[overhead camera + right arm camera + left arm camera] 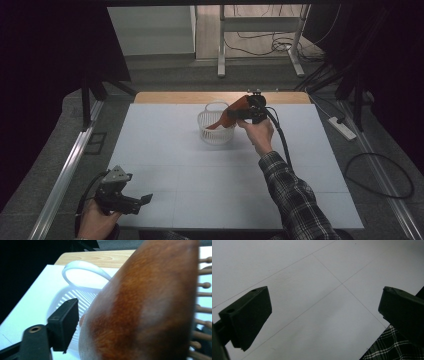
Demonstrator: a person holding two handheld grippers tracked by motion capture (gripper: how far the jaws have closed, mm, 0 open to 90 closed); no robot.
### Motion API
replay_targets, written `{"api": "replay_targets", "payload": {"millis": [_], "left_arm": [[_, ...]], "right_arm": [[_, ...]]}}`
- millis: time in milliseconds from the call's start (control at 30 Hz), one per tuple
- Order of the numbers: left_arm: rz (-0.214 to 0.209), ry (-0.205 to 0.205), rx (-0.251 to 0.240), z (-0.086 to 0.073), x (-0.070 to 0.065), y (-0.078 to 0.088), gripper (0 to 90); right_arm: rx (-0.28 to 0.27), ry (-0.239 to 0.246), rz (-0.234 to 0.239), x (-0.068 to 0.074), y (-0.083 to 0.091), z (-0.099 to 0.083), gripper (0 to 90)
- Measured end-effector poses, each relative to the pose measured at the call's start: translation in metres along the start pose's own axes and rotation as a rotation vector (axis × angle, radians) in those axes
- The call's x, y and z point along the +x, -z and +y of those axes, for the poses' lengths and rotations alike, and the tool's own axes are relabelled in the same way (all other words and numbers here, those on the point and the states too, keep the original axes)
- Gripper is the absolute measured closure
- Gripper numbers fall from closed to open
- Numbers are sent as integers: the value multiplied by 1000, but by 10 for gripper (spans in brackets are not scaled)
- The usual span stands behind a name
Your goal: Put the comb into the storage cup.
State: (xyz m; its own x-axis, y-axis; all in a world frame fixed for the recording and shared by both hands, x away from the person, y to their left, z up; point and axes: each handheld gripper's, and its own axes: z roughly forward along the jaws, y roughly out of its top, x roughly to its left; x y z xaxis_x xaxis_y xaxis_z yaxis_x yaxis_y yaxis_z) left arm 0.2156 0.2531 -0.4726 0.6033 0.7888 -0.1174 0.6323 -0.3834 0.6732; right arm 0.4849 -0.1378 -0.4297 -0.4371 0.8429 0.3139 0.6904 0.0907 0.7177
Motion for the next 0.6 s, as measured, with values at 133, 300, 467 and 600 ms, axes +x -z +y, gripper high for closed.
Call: {"api": "replay_targets", "payload": {"millis": [133, 300, 467, 600], "left_arm": [[0, 3, -3, 0, 0, 0, 0], [0, 1, -1, 0, 0, 0, 0], [-1, 1, -2, 0, 0, 0, 0], [-2, 1, -2, 0, 0, 0, 0]], "right_arm": [[5, 39, -27, 1, 0, 0, 157], [4, 60, -40, 0, 5, 2, 137], [24, 82, -44, 0, 8, 3, 119], [20, 108, -39, 1, 10, 3, 107]]}}
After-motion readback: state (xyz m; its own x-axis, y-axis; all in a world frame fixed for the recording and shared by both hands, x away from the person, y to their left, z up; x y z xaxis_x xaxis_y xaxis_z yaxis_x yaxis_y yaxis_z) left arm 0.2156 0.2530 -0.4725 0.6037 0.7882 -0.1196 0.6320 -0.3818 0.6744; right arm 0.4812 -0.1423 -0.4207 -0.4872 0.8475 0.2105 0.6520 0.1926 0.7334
